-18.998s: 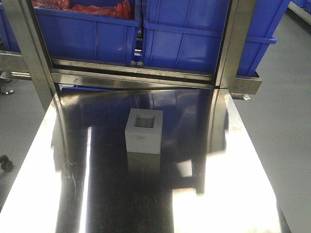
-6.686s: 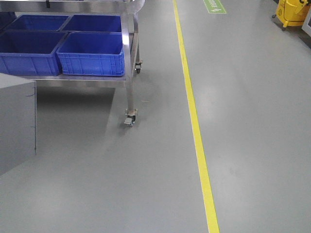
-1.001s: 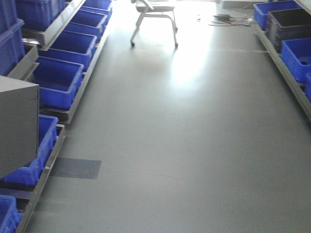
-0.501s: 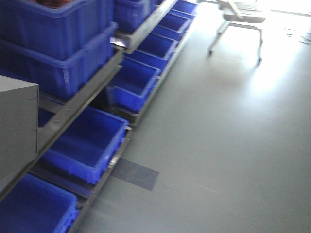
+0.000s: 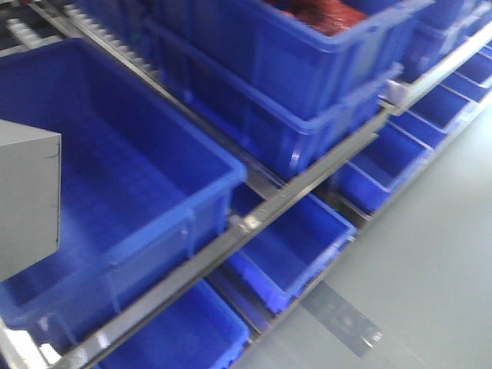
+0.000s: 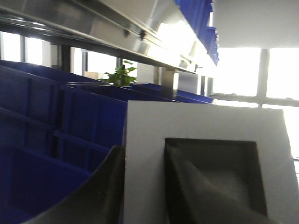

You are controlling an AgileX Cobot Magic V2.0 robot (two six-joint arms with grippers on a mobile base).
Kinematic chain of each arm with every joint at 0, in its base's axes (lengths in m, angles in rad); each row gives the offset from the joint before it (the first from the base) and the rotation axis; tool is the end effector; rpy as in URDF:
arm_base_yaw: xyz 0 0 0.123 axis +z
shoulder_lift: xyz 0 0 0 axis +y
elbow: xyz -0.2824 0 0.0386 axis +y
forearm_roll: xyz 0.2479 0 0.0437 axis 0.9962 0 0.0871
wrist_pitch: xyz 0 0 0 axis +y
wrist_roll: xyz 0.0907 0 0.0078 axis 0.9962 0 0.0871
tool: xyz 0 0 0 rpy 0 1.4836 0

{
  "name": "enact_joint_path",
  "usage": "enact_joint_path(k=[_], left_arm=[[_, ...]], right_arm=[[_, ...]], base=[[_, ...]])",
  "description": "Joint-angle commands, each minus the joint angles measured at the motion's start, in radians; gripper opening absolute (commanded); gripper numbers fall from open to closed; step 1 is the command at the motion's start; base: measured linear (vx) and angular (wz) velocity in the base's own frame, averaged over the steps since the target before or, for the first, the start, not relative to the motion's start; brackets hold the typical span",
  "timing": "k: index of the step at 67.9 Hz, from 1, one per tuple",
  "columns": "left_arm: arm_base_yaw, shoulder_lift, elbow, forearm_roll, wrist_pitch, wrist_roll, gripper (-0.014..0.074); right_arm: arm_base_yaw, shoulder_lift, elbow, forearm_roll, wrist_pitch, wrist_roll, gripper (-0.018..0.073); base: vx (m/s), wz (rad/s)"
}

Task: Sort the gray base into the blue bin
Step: 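Turn the base to face the rack with two large blue bins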

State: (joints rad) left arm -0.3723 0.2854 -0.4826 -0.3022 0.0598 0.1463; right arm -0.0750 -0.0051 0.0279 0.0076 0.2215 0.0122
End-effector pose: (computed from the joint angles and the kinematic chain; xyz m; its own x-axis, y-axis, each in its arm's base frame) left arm 0.0582 -0.0245 0.3514 0.1486 -0.2242 -0.9632 0.4078 0.9012 -0.1468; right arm 0.0560 -0.0041 0.1838 -0.1545 0.0313 -0.9875 0.0763 0.9969 0.0196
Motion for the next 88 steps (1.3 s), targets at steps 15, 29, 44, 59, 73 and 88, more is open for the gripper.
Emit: enact_joint_path(k=[15, 29, 44, 59, 73, 88], left_arm=[[-0.005, 0.007, -0.03, -0.014, -0.101, -0.005, 0.0004], [-0.005, 0.007, -0.03, -0.014, -0.101, -0.005, 0.0004], [-0.005, 0.007, -0.03, -0.014, -0.101, -0.005, 0.0004], [-0.005, 0.007, -0.03, -0.014, -0.101, -0.005, 0.0004], [-0.005, 0.007, -0.03, -0.014, -0.101, -0.005, 0.0004], [-0.005, 0.007, -0.03, -0.014, -0.101, -0.005, 0.0004]], right_arm=[[-0.005, 0.018, 0.002, -0.008, -0.074, -0.012, -0.0005], [-0.005, 0.018, 0.002, -0.008, -0.074, -0.012, -0.0005], [-0.005, 0.018, 0.002, -0.008, -0.074, -0.012, -0.0005], [-0.005, 0.018, 0.002, -0.008, -0.074, -0.012, -0.0005], [-0.005, 0.018, 0.002, -0.008, -0.074, -0.012, -0.0005], [-0.005, 0.018, 0.002, -0.008, -0.074, -0.012, -0.0005]], base=[[0.16, 0.68], [0.14, 0.61], [0.12, 0.47], [0.08, 0.33], [0.06, 0.23], [0.04, 0.17]])
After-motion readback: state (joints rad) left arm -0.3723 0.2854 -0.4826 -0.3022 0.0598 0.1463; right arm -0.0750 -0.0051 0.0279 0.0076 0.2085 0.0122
